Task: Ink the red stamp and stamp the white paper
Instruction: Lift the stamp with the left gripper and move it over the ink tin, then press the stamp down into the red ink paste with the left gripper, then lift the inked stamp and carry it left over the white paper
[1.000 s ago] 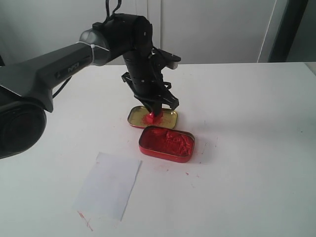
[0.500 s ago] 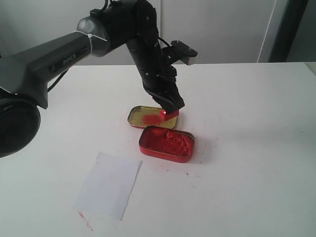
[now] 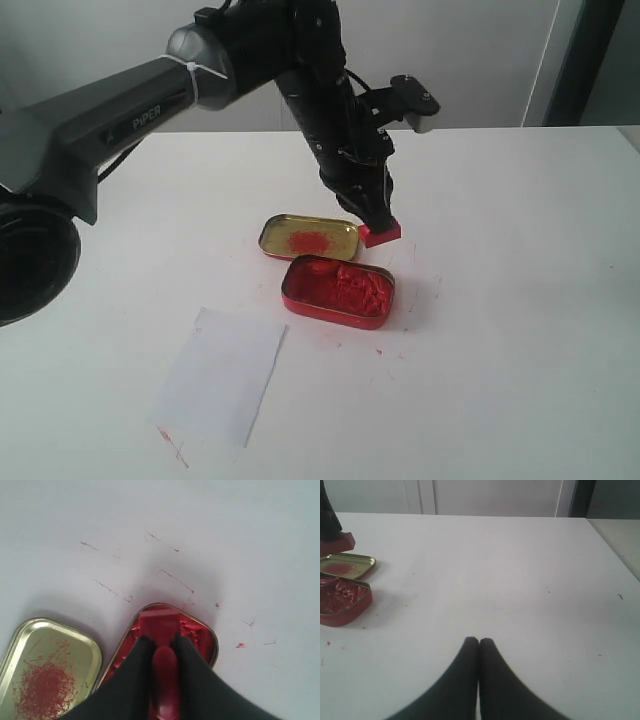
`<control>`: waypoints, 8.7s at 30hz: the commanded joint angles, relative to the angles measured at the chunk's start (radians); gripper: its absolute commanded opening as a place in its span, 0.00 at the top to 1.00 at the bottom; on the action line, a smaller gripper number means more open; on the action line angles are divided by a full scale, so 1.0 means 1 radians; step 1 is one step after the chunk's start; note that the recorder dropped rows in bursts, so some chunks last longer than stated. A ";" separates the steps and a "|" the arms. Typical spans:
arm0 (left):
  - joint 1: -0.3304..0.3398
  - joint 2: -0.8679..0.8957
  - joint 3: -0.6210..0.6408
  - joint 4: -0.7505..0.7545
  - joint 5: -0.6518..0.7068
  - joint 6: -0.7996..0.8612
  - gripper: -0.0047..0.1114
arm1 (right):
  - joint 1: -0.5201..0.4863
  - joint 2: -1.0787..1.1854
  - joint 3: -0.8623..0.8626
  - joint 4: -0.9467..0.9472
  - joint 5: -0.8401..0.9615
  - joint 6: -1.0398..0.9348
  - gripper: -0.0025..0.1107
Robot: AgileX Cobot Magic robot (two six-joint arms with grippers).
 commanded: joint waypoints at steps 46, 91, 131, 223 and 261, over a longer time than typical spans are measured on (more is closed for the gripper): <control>0.091 -0.134 0.408 -0.049 -0.120 0.254 0.96 | -0.006 -0.004 0.005 -0.008 -0.015 0.000 0.98; 0.083 0.030 0.416 -0.026 -0.162 0.287 0.96 | -0.006 -0.004 0.005 -0.008 -0.015 0.000 0.98; 0.083 -0.008 0.414 0.014 -0.099 0.287 0.96 | -0.006 -0.004 0.005 -0.008 -0.015 0.000 0.98; -0.045 -0.147 0.404 0.270 -0.201 -0.009 0.96 | -0.006 -0.004 0.005 -0.008 -0.015 0.023 0.98; 0.090 -0.605 1.082 0.070 -0.399 -0.109 0.96 | -0.006 -0.004 0.005 -0.008 -0.015 0.023 0.98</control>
